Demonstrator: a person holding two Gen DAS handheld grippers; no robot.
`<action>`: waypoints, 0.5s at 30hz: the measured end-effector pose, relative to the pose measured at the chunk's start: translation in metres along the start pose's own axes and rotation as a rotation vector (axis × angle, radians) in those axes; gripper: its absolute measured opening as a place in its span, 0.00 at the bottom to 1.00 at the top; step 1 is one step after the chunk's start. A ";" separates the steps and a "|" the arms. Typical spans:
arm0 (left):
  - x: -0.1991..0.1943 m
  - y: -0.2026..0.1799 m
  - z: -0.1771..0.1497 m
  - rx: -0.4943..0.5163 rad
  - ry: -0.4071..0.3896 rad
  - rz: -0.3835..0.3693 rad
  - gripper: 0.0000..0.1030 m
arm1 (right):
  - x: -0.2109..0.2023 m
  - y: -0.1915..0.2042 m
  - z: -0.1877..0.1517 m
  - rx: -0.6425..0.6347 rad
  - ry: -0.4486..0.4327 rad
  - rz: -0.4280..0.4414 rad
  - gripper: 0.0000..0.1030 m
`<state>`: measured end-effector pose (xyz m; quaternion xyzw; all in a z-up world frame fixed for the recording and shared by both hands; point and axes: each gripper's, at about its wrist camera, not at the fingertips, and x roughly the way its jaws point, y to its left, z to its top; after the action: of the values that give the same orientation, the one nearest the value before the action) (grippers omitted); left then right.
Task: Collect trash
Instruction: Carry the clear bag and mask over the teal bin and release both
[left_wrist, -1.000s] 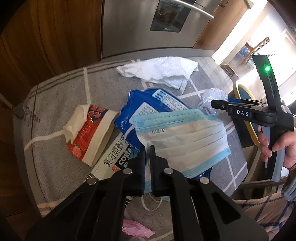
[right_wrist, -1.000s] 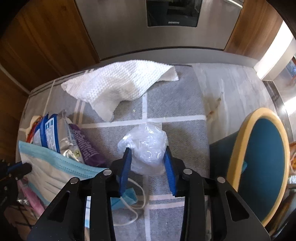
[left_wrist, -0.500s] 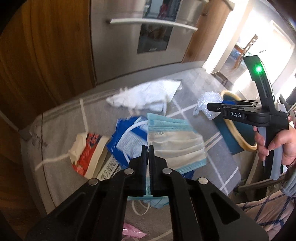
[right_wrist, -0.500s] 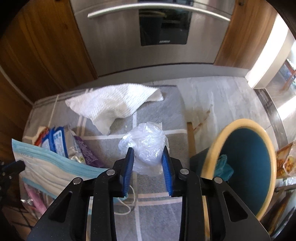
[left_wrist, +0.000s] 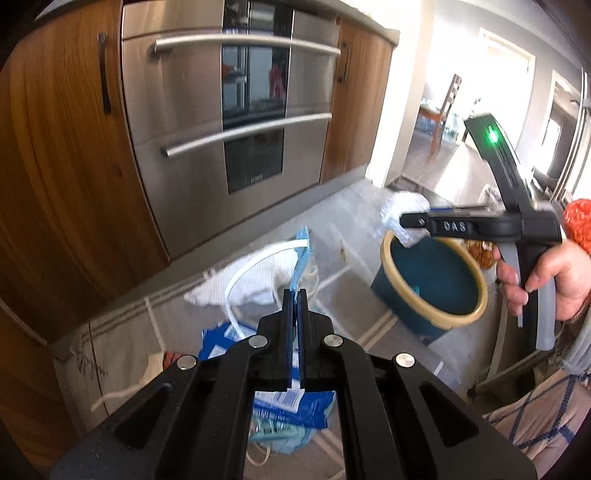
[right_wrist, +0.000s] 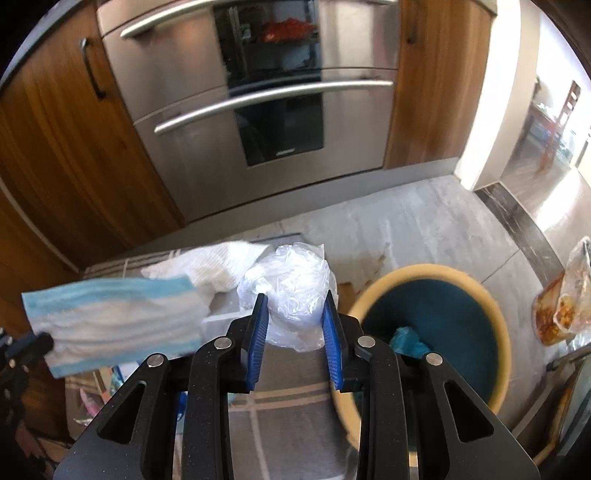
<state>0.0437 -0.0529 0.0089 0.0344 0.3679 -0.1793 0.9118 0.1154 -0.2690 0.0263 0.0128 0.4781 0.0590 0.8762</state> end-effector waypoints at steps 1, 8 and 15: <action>-0.001 -0.001 0.002 -0.002 -0.010 -0.002 0.02 | -0.003 -0.009 0.001 0.018 -0.008 -0.003 0.29; -0.004 -0.019 0.022 0.017 -0.068 -0.034 0.02 | -0.012 -0.061 0.001 0.112 -0.024 -0.046 0.29; -0.003 -0.060 0.039 0.069 -0.114 -0.099 0.02 | -0.021 -0.096 -0.003 0.169 -0.039 -0.086 0.29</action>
<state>0.0465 -0.1155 0.0438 0.0375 0.3101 -0.2385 0.9195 0.1105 -0.3672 0.0347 0.0672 0.4645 -0.0194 0.8828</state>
